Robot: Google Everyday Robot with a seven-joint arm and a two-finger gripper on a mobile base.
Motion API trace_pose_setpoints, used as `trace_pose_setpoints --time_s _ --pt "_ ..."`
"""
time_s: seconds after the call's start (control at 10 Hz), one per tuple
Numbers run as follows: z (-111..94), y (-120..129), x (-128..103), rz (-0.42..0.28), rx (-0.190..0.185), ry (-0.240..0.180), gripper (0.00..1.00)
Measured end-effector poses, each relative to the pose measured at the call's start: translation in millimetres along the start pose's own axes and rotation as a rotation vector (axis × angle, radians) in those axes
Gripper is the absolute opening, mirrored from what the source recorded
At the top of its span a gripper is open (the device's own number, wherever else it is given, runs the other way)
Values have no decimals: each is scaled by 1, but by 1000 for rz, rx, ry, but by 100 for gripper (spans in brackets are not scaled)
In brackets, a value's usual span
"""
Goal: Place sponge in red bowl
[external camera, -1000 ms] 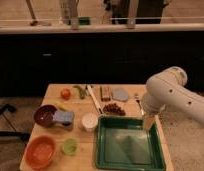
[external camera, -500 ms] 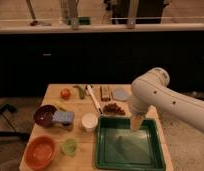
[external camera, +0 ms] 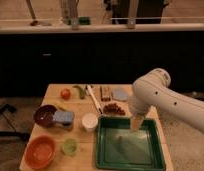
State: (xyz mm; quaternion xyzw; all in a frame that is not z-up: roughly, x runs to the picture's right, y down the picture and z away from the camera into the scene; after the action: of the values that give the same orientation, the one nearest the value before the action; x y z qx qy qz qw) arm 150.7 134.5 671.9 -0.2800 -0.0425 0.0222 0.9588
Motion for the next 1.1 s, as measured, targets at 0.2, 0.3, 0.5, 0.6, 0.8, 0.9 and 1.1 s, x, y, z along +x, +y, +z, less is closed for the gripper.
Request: trace_pose_setpoints --time_s 0.2,0.3,0.5,0.6,0.8,0.9,1.1 --pt "6 1 -18 -20 -2 -17 80" --pt "11 2 -42 -46 -7 -31 80" --pt "18 4 -81 -80 -15 -51 80" --pt "22 5 -103 -97 -21 -62 80" --pt "32 5 -142 -120 -34 -72 80" --pt "38 4 -159 -125 -44 -73 80" --pt "44 2 -180 -136 -60 -72 80"
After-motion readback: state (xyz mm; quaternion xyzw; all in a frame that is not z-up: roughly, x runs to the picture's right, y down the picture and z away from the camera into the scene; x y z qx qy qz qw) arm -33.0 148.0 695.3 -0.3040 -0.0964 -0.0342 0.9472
